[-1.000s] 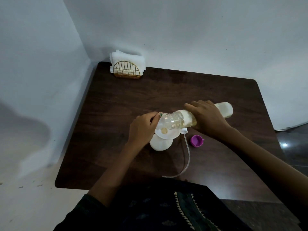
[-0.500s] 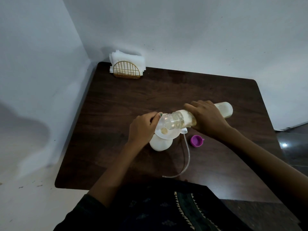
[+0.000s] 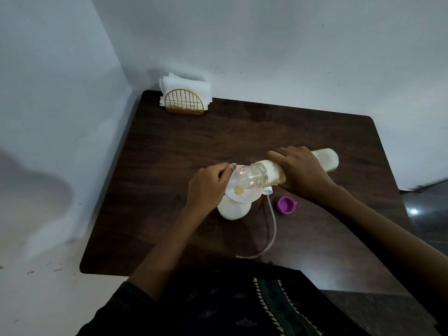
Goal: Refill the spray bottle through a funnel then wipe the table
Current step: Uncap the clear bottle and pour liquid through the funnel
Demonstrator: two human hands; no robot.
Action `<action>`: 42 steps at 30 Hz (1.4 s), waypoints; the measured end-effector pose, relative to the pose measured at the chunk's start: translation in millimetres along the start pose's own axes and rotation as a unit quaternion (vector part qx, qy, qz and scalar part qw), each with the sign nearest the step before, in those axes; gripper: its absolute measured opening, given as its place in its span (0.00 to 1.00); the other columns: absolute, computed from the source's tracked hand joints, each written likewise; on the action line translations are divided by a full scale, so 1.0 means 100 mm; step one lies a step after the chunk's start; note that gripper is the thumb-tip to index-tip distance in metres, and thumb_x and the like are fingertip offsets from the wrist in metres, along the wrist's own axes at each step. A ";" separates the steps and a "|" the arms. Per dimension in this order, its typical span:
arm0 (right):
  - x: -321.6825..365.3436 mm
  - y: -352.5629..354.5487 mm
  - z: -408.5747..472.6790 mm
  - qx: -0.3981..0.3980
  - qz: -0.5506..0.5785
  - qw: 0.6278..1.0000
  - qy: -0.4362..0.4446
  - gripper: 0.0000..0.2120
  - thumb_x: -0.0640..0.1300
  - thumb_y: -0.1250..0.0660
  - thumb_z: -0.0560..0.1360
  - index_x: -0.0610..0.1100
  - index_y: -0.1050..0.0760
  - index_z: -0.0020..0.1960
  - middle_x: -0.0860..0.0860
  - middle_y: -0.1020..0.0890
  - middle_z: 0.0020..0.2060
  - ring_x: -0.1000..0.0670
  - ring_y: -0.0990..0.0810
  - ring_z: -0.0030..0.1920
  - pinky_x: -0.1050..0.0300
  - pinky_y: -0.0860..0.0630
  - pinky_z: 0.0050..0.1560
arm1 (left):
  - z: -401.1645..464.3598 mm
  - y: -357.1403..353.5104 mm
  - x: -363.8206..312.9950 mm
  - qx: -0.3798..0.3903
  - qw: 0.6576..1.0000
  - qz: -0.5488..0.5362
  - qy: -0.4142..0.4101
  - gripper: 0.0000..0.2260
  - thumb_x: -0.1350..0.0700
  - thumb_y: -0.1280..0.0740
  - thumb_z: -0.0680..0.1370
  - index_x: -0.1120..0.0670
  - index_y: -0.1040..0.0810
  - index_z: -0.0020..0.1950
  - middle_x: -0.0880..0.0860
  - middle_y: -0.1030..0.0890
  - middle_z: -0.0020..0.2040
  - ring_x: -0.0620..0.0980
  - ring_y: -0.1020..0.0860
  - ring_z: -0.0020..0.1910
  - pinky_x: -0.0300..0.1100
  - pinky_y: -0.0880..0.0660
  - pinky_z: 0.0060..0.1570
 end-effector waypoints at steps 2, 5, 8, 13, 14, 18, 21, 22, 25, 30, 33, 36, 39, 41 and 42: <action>0.00 0.00 0.00 -0.001 0.001 1.000 0.001 0.23 0.42 0.21 0.57 0.42 0.25 0.49 0.45 0.20 0.36 0.42 0.22 0.35 0.50 0.29 0.37 | 0.00 0.00 0.00 0.000 1.000 0.004 0.002 0.14 0.49 0.41 0.81 0.52 0.19 0.47 0.46 0.23 0.31 0.45 0.25 0.31 0.40 0.32 0.31; 0.01 -0.01 0.01 0.001 0.000 1.000 0.002 0.23 0.43 0.21 0.58 0.42 0.25 0.49 0.45 0.20 0.36 0.42 0.22 0.35 0.50 0.29 0.37 | 0.00 0.00 0.01 0.000 1.000 0.007 0.000 0.13 0.49 0.41 0.81 0.52 0.19 0.47 0.45 0.23 0.32 0.44 0.25 0.32 0.39 0.33 0.31; 0.01 -0.01 0.01 0.001 0.000 1.000 0.002 0.22 0.43 0.21 0.58 0.42 0.25 0.49 0.45 0.20 0.36 0.42 0.22 0.35 0.50 0.29 0.39 | 0.01 0.00 0.02 0.000 1.000 0.010 -0.002 0.14 0.49 0.42 0.81 0.52 0.19 0.46 0.45 0.25 0.31 0.44 0.26 0.31 0.37 0.36 0.30; 0.01 0.00 0.00 -0.002 0.001 1.000 0.004 0.23 0.44 0.21 0.58 0.42 0.25 0.49 0.45 0.20 0.36 0.42 0.22 0.35 0.51 0.29 0.39 | 0.01 -0.01 0.02 0.002 1.000 0.006 0.002 0.14 0.49 0.42 0.81 0.51 0.20 0.43 0.43 0.28 0.28 0.44 0.27 0.29 0.36 0.38 0.30; 0.01 0.00 0.00 -0.005 0.001 1.000 0.005 0.22 0.43 0.21 0.58 0.42 0.25 0.48 0.45 0.20 0.36 0.42 0.22 0.35 0.51 0.29 0.38 | 0.00 -0.01 0.02 0.001 1.000 0.006 0.001 0.14 0.49 0.42 0.81 0.51 0.20 0.44 0.43 0.28 0.28 0.43 0.28 0.29 0.35 0.38 0.29; 0.02 0.01 0.00 -0.004 0.002 1.000 0.003 0.22 0.43 0.21 0.58 0.43 0.26 0.48 0.45 0.20 0.36 0.42 0.22 0.35 0.50 0.29 0.38 | 0.00 0.00 0.01 0.001 1.000 0.004 -0.002 0.14 0.49 0.42 0.81 0.52 0.19 0.47 0.44 0.26 0.30 0.44 0.26 0.30 0.36 0.36 0.30; 0.02 0.00 0.00 0.000 0.004 1.000 0.002 0.22 0.43 0.21 0.58 0.43 0.26 0.48 0.45 0.20 0.36 0.42 0.21 0.36 0.50 0.28 0.39 | 0.00 -0.01 0.02 0.000 1.000 0.001 -0.003 0.14 0.48 0.42 0.81 0.53 0.19 0.47 0.47 0.22 0.32 0.46 0.24 0.31 0.40 0.31 0.31; 0.02 0.00 0.00 0.001 0.004 1.000 0.002 0.22 0.43 0.21 0.58 0.43 0.26 0.48 0.45 0.20 0.36 0.42 0.21 0.36 0.50 0.28 0.39 | 0.00 -0.01 0.02 -0.001 1.000 0.001 -0.004 0.14 0.48 0.42 0.81 0.53 0.19 0.47 0.48 0.22 0.32 0.46 0.24 0.31 0.41 0.30 0.31; 0.02 0.00 0.00 0.000 0.002 1.000 0.000 0.22 0.42 0.21 0.58 0.43 0.26 0.47 0.46 0.20 0.36 0.43 0.22 0.35 0.50 0.29 0.39 | 0.00 0.00 0.02 -0.001 1.000 0.003 -0.008 0.14 0.48 0.41 0.81 0.53 0.19 0.46 0.49 0.22 0.32 0.46 0.24 0.31 0.41 0.30 0.31; 0.01 -0.01 0.01 -0.003 -0.003 1.000 0.003 0.23 0.42 0.20 0.57 0.43 0.26 0.47 0.46 0.21 0.35 0.43 0.22 0.34 0.51 0.29 0.38 | 0.00 0.00 0.02 0.000 1.000 0.000 -0.008 0.14 0.49 0.41 0.81 0.53 0.19 0.48 0.48 0.21 0.33 0.46 0.24 0.32 0.43 0.29 0.32; 0.02 -0.03 0.01 -0.011 -0.010 1.000 0.009 0.24 0.42 0.20 0.56 0.44 0.28 0.47 0.46 0.21 0.35 0.43 0.22 0.33 0.53 0.32 0.37 | -0.01 0.00 0.03 -0.002 1.000 0.004 -0.003 0.14 0.49 0.41 0.81 0.53 0.19 0.45 0.46 0.24 0.31 0.47 0.24 0.31 0.43 0.30 0.32; 0.02 -0.02 0.01 -0.015 -0.008 1.000 0.011 0.23 0.42 0.21 0.57 0.43 0.27 0.47 0.46 0.21 0.35 0.43 0.22 0.33 0.52 0.32 0.36 | -0.01 0.01 0.03 -0.002 1.000 0.007 -0.003 0.14 0.49 0.41 0.81 0.53 0.19 0.45 0.46 0.24 0.30 0.46 0.25 0.31 0.41 0.32 0.31; 0.02 -0.01 0.00 -0.015 -0.008 1.000 0.012 0.22 0.42 0.21 0.57 0.43 0.26 0.47 0.46 0.21 0.35 0.42 0.22 0.33 0.52 0.31 0.36 | -0.02 0.01 0.02 -0.002 1.000 0.004 -0.006 0.14 0.49 0.41 0.81 0.54 0.19 0.45 0.49 0.22 0.32 0.47 0.24 0.32 0.45 0.29 0.32; 0.02 -0.01 0.00 -0.017 -0.009 1.000 0.012 0.22 0.42 0.21 0.57 0.43 0.26 0.47 0.46 0.21 0.35 0.42 0.22 0.33 0.52 0.32 0.36 | -0.02 0.00 0.02 -0.005 1.000 0.002 -0.007 0.15 0.49 0.41 0.81 0.54 0.19 0.45 0.50 0.21 0.32 0.48 0.23 0.32 0.47 0.27 0.33; 0.02 0.00 0.00 -0.016 -0.010 1.000 0.012 0.22 0.41 0.21 0.57 0.43 0.26 0.47 0.46 0.21 0.35 0.43 0.22 0.33 0.53 0.32 0.37 | -0.01 0.00 0.02 -0.006 1.000 0.001 -0.007 0.15 0.49 0.41 0.81 0.54 0.19 0.44 0.49 0.22 0.32 0.48 0.24 0.32 0.47 0.27 0.33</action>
Point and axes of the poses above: each hand's wrist, its own z-axis towards the middle knuckle, its own y-axis out of the back of the hand, x = y × z, the point moved 2 cm from there along z, towards the middle knuckle
